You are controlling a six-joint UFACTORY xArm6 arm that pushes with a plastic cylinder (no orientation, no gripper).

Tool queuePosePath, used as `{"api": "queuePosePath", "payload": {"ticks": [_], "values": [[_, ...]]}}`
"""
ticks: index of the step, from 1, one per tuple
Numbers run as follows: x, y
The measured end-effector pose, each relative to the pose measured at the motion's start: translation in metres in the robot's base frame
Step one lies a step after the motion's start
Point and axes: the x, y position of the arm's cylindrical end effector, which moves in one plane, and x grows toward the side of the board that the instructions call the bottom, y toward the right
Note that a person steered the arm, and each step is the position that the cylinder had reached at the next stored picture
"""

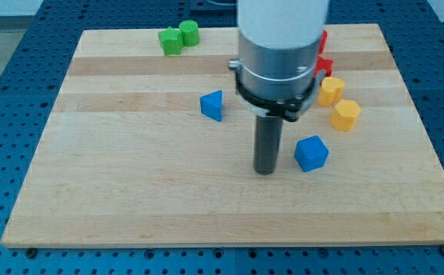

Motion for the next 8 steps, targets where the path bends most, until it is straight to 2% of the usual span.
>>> {"api": "queuePosePath", "payload": {"ticks": [3, 4, 5, 6, 7, 8], "values": [[-0.027, 0.066], [-0.009, -0.02], [-0.034, -0.104], [-0.096, -0.153], [-0.115, -0.132], [-0.113, -0.083]]}}
